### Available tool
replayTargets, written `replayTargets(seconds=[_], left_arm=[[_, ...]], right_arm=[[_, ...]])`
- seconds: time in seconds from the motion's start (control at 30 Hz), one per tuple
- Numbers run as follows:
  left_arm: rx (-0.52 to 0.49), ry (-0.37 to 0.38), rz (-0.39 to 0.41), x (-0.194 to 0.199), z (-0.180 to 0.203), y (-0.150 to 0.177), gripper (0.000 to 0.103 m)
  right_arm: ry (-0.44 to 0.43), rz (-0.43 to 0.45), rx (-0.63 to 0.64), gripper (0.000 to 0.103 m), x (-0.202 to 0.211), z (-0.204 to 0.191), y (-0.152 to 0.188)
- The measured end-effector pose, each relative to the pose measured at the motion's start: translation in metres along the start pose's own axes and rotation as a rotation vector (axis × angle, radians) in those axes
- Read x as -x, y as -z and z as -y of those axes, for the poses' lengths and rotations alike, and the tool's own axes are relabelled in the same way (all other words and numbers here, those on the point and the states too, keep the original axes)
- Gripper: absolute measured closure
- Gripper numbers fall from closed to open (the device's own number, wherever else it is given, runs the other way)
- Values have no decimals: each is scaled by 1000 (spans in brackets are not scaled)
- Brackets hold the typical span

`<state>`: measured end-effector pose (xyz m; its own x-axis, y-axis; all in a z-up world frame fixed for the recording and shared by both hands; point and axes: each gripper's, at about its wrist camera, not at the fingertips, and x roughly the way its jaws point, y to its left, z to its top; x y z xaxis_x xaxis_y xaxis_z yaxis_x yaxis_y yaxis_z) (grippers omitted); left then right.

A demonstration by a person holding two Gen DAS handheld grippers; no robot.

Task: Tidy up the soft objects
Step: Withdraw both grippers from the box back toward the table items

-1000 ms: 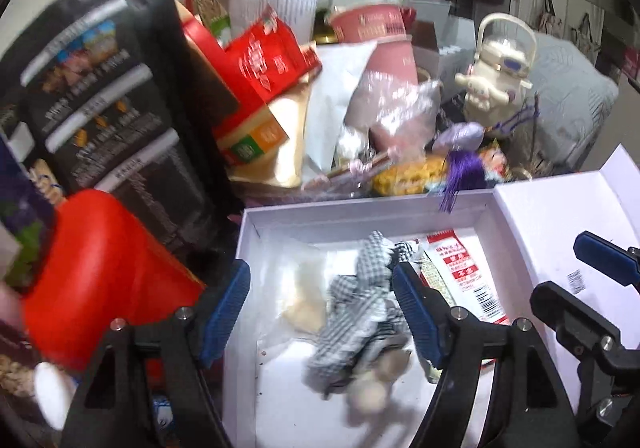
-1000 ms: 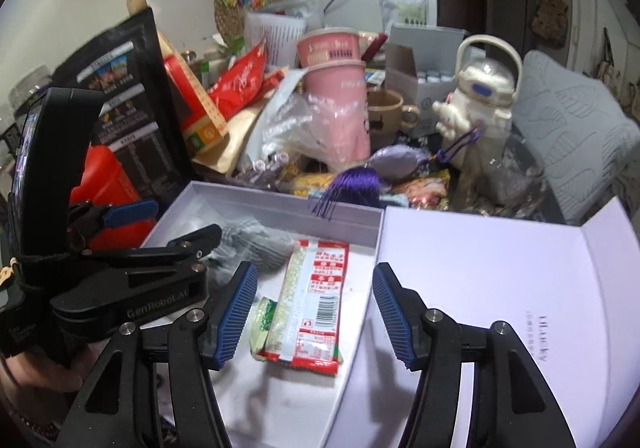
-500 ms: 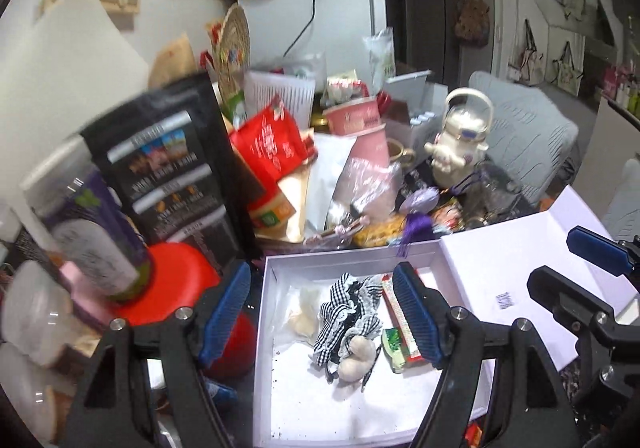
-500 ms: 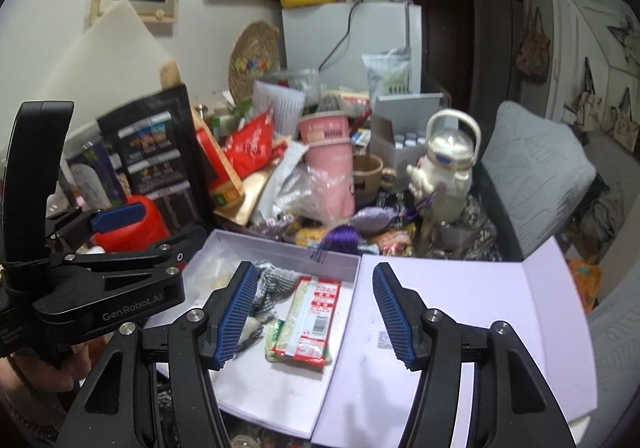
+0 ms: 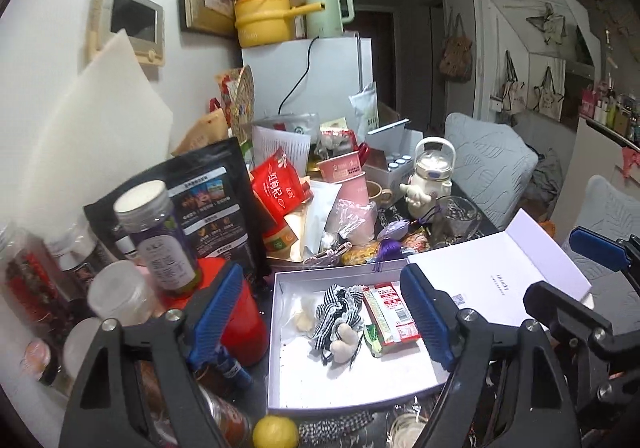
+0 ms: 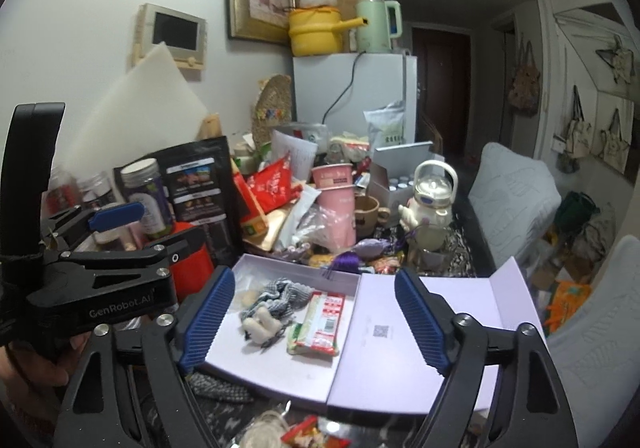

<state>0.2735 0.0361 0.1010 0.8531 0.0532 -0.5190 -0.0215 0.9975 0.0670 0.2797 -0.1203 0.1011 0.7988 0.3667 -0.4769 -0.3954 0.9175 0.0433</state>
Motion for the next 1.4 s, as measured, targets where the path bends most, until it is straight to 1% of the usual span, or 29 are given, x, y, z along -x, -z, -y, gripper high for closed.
replayTargets(seconds=[0.17,0.23,0.27,0.3,0.37,0.5,0.63,0.73,0.8,0.9,1.07,1.17,1.27,1.4], left_arm=[[-6,21,7,26,-1,9,21],[-9,15,19,37,-1,13,15],[-10,13,26,42,-1,16,6],[-10,14,44,50,-1,19,1],[-7,23,66,60,-2,26,1],[-6,24,61,77,-2,41,1],[-12,38,50,88,-2,54,1],[-28,32,45,94,0,65,1],[-23,48,36,96,-1,73,1],[-3,85,7,96,-4,86,1],[4,109,-30,96,-4,106,1],[8,112,-49,95,1,118,1],[14,126,-80,92,5,132,1],[41,167,-137,84,13,151,1]], right_arm=[[13,27,6,12,31,-9,10],[11,33,5,10,42,-12,15],[11,35,5,10,47,-13,18],[8,39,5,10,51,-14,21],[9,41,6,9,59,-17,26],[19,39,-3,9,73,-22,39],[19,35,-8,9,85,-26,53],[31,31,-5,9,94,-29,63],[33,29,-9,9,98,-31,68],[18,13,-24,9,102,-31,79],[8,-10,-53,9,103,-36,102],[20,-19,-52,9,103,-40,118],[15,-48,-62,9,99,-39,132],[-5,-91,-100,9,93,-34,149]])
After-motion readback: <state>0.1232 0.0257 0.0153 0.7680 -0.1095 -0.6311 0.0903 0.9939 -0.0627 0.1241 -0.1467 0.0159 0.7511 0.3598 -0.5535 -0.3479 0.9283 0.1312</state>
